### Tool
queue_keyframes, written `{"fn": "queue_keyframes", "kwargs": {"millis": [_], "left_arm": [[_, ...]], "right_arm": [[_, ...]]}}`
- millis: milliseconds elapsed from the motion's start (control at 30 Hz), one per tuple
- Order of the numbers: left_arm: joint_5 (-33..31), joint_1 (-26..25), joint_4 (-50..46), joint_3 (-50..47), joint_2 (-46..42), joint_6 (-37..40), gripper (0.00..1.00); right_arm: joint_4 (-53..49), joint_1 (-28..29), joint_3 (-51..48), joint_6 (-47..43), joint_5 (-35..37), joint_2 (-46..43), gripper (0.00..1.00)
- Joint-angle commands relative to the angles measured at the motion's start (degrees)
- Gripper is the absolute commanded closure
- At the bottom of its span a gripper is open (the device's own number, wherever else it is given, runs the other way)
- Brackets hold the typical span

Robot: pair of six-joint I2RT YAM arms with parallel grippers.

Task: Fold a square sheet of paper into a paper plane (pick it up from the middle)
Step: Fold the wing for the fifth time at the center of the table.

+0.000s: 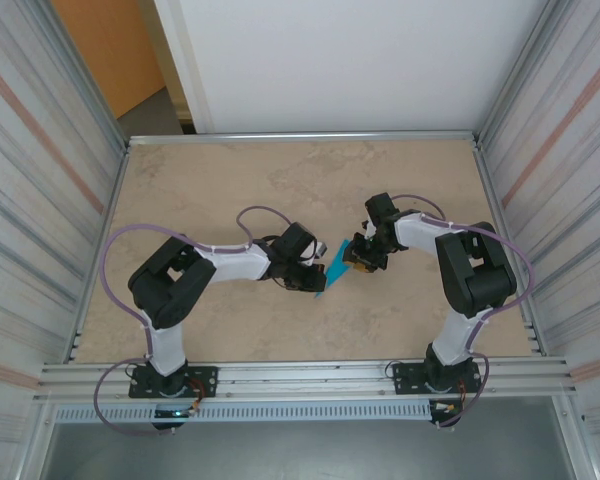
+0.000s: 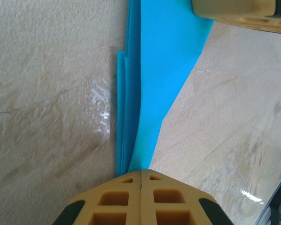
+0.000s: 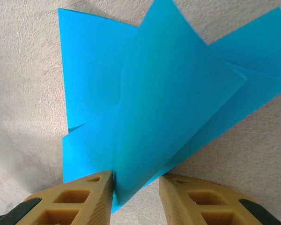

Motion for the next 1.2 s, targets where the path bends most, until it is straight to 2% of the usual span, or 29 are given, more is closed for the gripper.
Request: {"fn": "queue_keyframes", "kwargs": {"millis": [0, 267, 533, 667, 1033, 1167], "left_arm": [[-1.09, 0.6, -1.95, 0.32, -1.43, 0.02, 0.92], [-2.03, -0.05, 1.49, -1.18, -5.4, 1.46, 0.84], [-11.48, -2.54, -0.54, -2.25, -7.21, 3.78, 0.69], [-10.13, -2.67, 0.23, -2.43, -6.02, 4.42, 0.64], [-9.35, -2.57, -1.25, -0.96, -2.27, 5.15, 0.62], [-9.04, -2.57, -1.47, -0.76, -1.42, 5.15, 0.69]], "right_arm": [[6.66, 2.07, -4.03, 0.1, 8.44, 10.7, 0.65], [6.33, 1.94, -3.34, 0.88, 8.06, 10.95, 0.65], [6.24, 1.83, -2.88, 1.66, 7.7, 11.48, 0.64], [6.25, 1.89, -2.78, 1.68, 7.4, 11.85, 0.64], [6.24, 1.77, -2.75, 1.77, 7.35, 11.99, 0.64], [6.3, 1.72, -2.78, 1.69, 7.3, 12.18, 0.64]]}}
